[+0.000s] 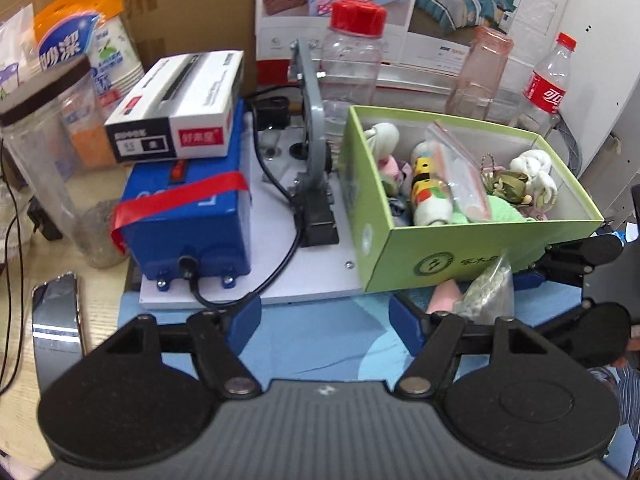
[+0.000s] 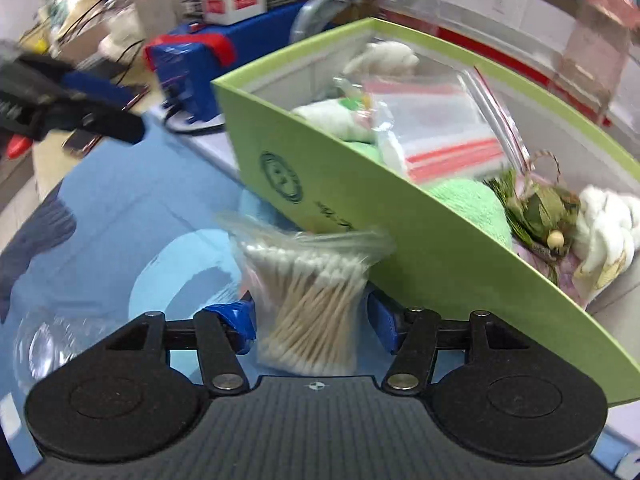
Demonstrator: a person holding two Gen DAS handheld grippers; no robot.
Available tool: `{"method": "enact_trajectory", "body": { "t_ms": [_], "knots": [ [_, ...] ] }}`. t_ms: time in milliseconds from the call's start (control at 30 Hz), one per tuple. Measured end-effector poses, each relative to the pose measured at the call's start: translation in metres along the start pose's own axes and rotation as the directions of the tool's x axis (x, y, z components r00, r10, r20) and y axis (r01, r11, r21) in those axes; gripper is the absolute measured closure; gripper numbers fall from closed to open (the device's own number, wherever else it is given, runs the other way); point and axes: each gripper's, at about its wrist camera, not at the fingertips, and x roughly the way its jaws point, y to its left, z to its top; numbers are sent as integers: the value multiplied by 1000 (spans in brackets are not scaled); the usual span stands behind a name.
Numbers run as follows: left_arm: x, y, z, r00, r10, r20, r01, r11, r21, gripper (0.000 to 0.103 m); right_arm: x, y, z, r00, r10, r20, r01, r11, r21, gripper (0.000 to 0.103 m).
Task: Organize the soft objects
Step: 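Grasp the cotton swab bag with right tool while left tool grasps the pink sponge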
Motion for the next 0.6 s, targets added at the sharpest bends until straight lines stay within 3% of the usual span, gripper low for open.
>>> {"method": "enact_trajectory", "body": {
  "t_ms": [67,133,267,433,500,600],
  "knots": [
    [2,-1,-1,1000,-2,-10,2,1000,14,31,-4,-15,-10,1000,-8,24,5,992,126,58],
    [9,-5,0,1000,-11,-29,12,1000,26,31,-15,-31,-29,996,-68,57,53,970,239,58],
    [29,-30,2,991,-94,-96,100,993,63,30,-43,-57,-71,981,-178,84,133,915,381,57],
    [73,-80,13,956,-177,-234,205,973,102,29,-74,-59,-94,968,-204,147,133,912,387,56],
    [94,-97,15,946,-149,-289,189,975,117,29,-74,-61,-99,967,-208,147,139,915,378,56],
    [113,-114,14,949,-79,-305,136,976,168,29,-66,-59,-105,974,-187,129,133,928,347,55]
  ]
}}
